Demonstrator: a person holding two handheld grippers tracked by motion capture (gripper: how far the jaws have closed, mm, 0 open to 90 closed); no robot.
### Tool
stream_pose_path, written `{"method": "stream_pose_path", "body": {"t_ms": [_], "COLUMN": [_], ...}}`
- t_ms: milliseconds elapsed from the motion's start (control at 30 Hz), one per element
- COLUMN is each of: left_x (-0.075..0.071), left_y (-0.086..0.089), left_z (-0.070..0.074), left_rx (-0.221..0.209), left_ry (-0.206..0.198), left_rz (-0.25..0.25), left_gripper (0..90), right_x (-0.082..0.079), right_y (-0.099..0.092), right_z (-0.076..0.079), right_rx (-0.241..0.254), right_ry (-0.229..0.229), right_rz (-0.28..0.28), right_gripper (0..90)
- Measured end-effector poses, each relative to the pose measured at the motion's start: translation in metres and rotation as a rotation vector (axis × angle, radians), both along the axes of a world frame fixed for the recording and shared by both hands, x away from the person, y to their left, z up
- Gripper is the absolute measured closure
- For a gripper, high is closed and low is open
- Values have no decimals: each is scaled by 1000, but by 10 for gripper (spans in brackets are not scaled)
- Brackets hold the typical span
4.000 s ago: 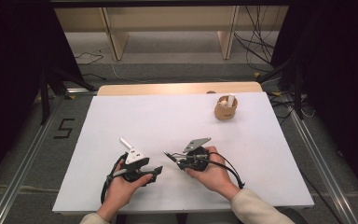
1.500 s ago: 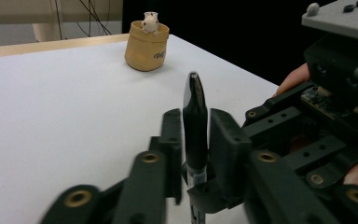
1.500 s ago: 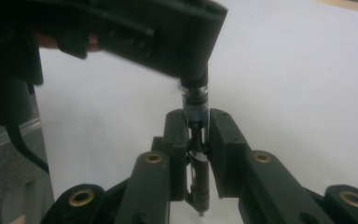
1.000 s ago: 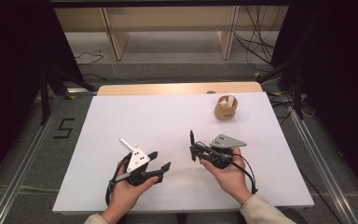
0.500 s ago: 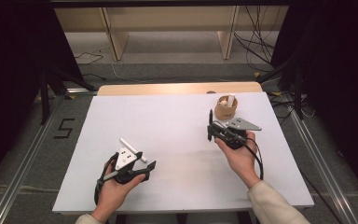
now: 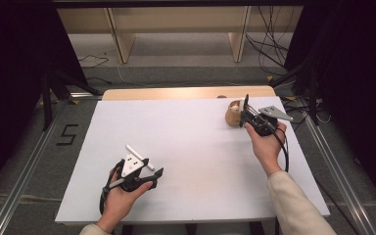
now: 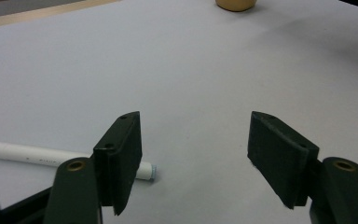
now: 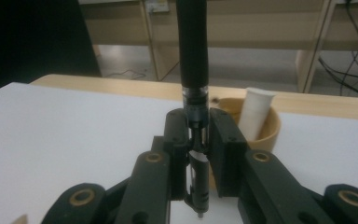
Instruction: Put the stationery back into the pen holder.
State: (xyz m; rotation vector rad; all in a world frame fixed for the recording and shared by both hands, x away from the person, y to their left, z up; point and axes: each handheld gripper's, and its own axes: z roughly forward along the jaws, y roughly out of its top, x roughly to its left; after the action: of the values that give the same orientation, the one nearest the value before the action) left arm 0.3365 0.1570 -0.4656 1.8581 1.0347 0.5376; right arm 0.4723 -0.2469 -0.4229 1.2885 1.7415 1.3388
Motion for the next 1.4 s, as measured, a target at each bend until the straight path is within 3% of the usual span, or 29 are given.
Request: {"method": "stream_pose_path", "body": {"t_ms": [433,967,1400], "left_x": [2,2,3], "left_y": [-1,-2,-3], "left_z": [-2,-2,-3], "left_rx": [2,1,4], "left_ry": [5,6,9], "left_rz": [3,1,-2], "left_gripper": [341,341,340], "right_x": [24,42,56], "right_y": [-9,-8,-5], "right_z": [7,19,12], "right_rx": [-1,5,14], "right_ry": [-14,-46,-47], "right_rz": [-66,-93,-117], "right_gripper": [784,784,784]}}
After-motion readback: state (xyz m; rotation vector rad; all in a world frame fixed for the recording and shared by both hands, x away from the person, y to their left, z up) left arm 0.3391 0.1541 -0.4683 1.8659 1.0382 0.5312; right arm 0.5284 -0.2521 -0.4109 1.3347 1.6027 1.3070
